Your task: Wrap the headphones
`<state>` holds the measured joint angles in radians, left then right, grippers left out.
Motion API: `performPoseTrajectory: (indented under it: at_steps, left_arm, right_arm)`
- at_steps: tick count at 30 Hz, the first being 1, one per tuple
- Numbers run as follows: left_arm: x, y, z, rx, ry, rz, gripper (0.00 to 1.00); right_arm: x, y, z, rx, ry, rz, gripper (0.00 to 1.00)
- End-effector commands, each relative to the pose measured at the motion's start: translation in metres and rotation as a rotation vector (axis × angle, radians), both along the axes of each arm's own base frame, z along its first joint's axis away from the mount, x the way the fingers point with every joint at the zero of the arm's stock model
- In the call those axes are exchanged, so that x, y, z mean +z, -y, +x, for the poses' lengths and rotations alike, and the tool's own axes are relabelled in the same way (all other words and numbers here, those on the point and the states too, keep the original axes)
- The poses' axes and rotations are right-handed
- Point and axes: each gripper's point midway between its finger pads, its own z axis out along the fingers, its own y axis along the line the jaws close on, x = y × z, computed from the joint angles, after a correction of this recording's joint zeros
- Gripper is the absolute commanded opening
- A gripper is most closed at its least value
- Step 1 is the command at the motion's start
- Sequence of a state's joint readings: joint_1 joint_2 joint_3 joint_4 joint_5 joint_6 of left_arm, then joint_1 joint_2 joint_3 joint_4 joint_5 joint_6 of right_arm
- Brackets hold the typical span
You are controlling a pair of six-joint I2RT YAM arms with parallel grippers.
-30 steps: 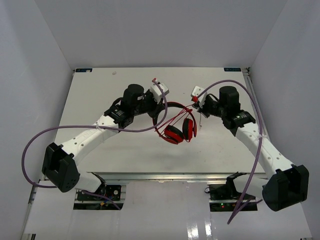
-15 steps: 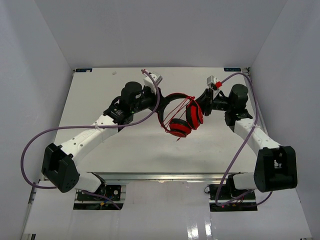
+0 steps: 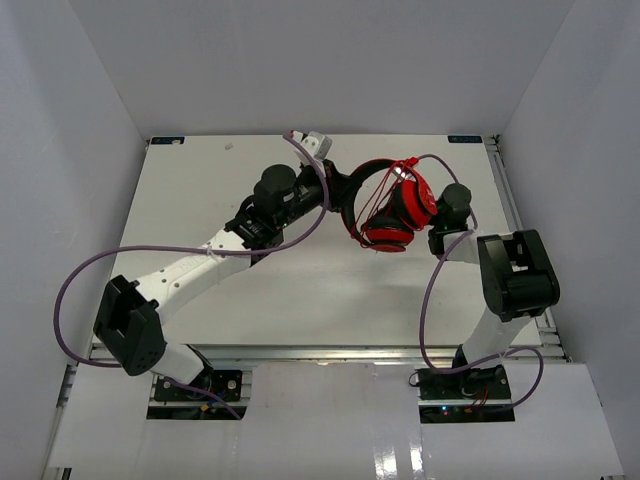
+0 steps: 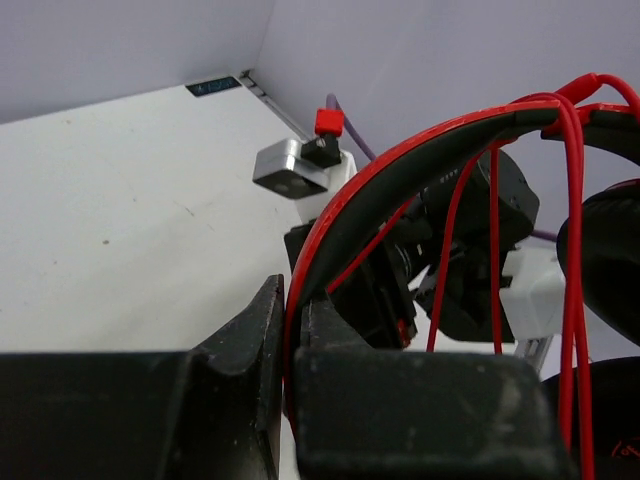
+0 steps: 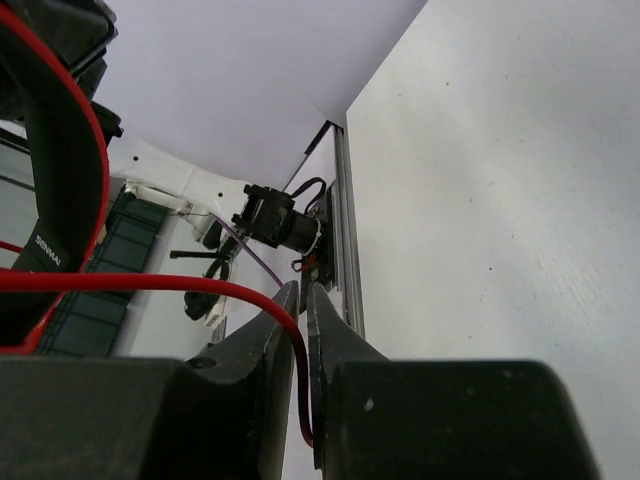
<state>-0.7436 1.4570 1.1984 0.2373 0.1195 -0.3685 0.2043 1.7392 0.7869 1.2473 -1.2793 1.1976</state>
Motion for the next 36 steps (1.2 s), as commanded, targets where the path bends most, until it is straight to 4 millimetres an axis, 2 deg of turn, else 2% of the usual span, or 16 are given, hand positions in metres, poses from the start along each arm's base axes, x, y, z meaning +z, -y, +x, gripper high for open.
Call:
performPoseTrajectory:
  at_steps: [1, 4, 6, 9, 11, 12, 16, 18, 20, 24, 27, 32, 36]
  left_arm:
    - [0.077, -0.036, 0.020, 0.227, 0.129, -0.172, 0.00]
    - [0.070, -0.064, 0.033, 0.392, 0.105, -0.191, 0.00]
    - [0.056, -0.082, 0.045, 0.522, 0.053, -0.186, 0.00]
    - [0.022, -0.103, 0.061, 0.705, -0.055, -0.166, 0.00]
    - [-0.014, -0.108, 0.071, 0.784, -0.132, -0.117, 0.00]
    - [-0.030, -0.111, 0.074, 0.817, -0.152, -0.084, 0.00]
    - [-0.094, -0.107, 0.077, 0.852, -0.273, -0.016, 0.00]
    - [-0.120, -0.103, 0.078, 0.861, -0.336, 0.011, 0.00]
    - [-0.156, -0.102, 0.077, 0.879, -0.411, 0.094, 0.00]
    - [-0.201, -0.092, 0.077, 0.872, -0.501, 0.175, 0.00]
    - [-0.235, -0.085, 0.077, 0.858, -0.555, 0.251, 0.00]
    - [-0.255, -0.081, 0.079, 0.841, -0.573, 0.348, 0.00]
    - [-0.266, -0.087, 0.078, 0.837, -0.543, 0.443, 0.01]
  right_arm:
    - [0.050, 0.004, -0.041, 0.022, 0.591, 0.132, 0.08]
    - [0.044, 0.006, -0.048, -0.007, 0.575, 0.122, 0.08]
    - [0.035, 0.007, -0.046, -0.041, 0.498, 0.077, 0.08]
    - [0.014, 0.007, -0.034, -0.130, 0.545, -0.014, 0.08]
    - [0.002, 0.003, -0.028, -0.201, 0.530, -0.096, 0.08]
    - [-0.012, 0.002, -0.028, -0.212, 0.493, -0.140, 0.08]
    - [-0.038, 0.001, -0.027, -0.240, 0.405, -0.175, 0.08]
    - [-0.059, 0.000, -0.018, -0.255, 0.340, -0.207, 0.08]
    - [-0.081, -0.002, -0.013, -0.231, 0.282, -0.233, 0.09]
    - [-0.122, -0.003, -0.003, -0.204, 0.216, -0.306, 0.09]
    - [-0.146, 0.000, 0.000, -0.186, 0.161, -0.353, 0.09]
    - [-0.160, 0.004, 0.002, -0.185, 0.132, -0.379, 0.14]
    - [-0.171, 0.007, 0.001, -0.153, 0.097, -0.407, 0.32]
